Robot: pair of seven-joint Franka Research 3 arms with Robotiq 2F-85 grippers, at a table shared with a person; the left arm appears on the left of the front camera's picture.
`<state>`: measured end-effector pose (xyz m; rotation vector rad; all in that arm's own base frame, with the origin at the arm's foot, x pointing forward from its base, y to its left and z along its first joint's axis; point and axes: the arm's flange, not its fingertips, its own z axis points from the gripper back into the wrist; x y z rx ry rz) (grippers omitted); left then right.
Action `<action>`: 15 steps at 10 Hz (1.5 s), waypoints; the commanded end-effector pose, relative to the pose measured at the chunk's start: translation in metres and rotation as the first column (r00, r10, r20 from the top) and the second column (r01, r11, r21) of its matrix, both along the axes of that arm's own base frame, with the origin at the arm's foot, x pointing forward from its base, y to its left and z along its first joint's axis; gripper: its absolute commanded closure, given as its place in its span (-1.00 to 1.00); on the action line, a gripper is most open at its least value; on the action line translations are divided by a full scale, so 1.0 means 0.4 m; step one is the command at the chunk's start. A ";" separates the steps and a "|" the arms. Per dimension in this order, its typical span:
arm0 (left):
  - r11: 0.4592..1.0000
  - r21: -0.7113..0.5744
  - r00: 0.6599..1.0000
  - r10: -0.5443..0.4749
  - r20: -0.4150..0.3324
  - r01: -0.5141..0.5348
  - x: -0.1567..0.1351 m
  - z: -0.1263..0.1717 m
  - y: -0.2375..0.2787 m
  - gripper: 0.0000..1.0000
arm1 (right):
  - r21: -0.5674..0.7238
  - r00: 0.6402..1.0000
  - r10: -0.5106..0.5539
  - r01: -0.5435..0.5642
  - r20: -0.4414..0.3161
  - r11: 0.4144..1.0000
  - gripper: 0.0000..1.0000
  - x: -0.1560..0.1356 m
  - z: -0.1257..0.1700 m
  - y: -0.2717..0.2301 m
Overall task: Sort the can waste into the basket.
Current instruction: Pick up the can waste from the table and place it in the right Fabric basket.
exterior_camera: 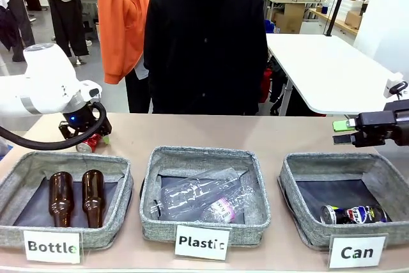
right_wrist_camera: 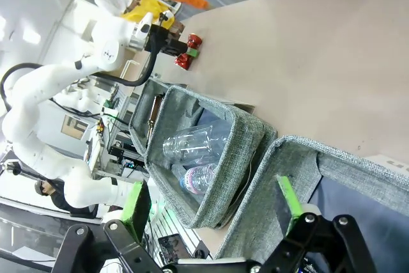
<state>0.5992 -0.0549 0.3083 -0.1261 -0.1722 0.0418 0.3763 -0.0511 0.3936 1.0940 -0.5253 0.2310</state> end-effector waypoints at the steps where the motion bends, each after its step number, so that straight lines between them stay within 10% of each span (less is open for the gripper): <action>1: 1.000 0.003 1.000 -0.001 -0.019 0.001 -0.001 0.003 -0.001 1.00 | 0.005 1.000 -0.020 0.020 0.012 1.000 -1.00 -0.015 -0.005 0.011; 3: 1.000 0.010 1.000 -0.001 -0.027 0.001 0.000 0.005 -0.003 1.00 | 0.005 1.000 -0.020 0.020 0.012 1.000 -1.00 -0.015 -0.005 0.011; 4: 1.000 0.011 1.000 0.003 -0.026 -0.003 -0.002 0.009 -0.002 0.68 | 0.005 1.000 -0.020 0.020 0.012 1.000 -1.00 -0.015 -0.005 0.011; 9: 0.998 -0.004 0.998 0.056 0.043 -0.056 -0.035 0.114 0.025 1.00 | 0.005 1.000 -0.020 0.020 0.012 1.000 -1.00 -0.015 -0.005 0.011; 12: 0.992 -0.123 0.996 -0.051 -0.076 0.041 -0.225 0.400 0.066 1.00 | 0.005 1.000 -0.020 0.020 0.012 1.000 -1.00 -0.015 -0.005 0.011; 15: 0.967 -0.150 0.959 -0.232 -0.166 0.208 -0.478 0.454 0.076 1.00 | 0.005 1.000 -0.020 0.020 0.012 1.000 -1.00 -0.015 -0.005 0.011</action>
